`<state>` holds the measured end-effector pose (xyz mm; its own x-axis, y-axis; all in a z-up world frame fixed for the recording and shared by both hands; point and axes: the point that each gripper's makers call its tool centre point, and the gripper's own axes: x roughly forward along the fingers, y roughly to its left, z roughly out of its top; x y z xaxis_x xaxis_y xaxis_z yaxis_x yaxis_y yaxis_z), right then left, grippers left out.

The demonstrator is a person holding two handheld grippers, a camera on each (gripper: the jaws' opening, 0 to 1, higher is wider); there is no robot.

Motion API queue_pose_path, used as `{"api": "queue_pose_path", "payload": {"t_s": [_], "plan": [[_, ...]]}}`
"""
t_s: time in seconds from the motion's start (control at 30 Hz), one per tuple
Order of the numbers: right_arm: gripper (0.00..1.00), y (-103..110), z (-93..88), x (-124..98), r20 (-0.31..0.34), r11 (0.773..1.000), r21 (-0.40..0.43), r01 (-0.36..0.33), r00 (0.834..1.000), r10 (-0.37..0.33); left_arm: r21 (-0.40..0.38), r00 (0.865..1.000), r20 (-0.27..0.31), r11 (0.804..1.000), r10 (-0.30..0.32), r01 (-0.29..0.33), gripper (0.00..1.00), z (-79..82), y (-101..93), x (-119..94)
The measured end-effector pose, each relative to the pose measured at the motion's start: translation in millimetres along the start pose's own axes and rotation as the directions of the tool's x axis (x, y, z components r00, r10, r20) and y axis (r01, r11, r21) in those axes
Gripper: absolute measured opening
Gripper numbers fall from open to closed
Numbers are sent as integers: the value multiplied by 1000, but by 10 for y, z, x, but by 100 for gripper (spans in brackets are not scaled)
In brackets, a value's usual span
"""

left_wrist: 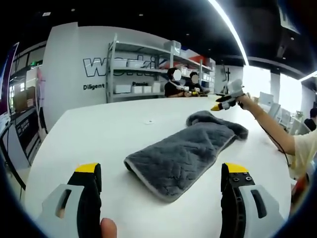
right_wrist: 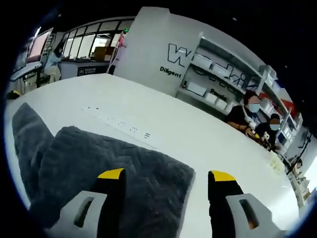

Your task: Fold the towel on the table until its edges align and the towel forms a compact rectangular stack.

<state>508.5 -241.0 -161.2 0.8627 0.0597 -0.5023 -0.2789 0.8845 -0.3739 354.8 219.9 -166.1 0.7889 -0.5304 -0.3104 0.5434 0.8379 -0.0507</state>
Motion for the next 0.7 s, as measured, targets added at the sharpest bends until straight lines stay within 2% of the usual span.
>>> {"api": "queue_pose_path", "payload": {"t_s": [0.1,0.17,0.27,0.47,0.57,0.7], "plan": [[84,49,40,-31,-10,1000,0,-1,1000,1,-2,1000,2,1000,1,-1,99,4,8,-10],[91,31,126,-105,9,1000,-3,18,1000,-18,-6,1000,9,1000,-1,1,99,3,-11,-15],[99,-19,195,-220,4,999,0,53,999,-53,-13,1000,14,1000,-2,2,99,4,-4,-22],[99,-41,315,-501,25,994,-10,108,994,-108,-31,999,40,999,-14,16,99,37,-15,-30],[99,7,385,-663,35,991,-30,131,991,-130,-29,999,47,999,-22,24,99,52,-33,-31],[99,153,545,-889,86,991,-46,127,989,-122,-36,998,58,999,-33,35,99,65,-40,-29]]}}
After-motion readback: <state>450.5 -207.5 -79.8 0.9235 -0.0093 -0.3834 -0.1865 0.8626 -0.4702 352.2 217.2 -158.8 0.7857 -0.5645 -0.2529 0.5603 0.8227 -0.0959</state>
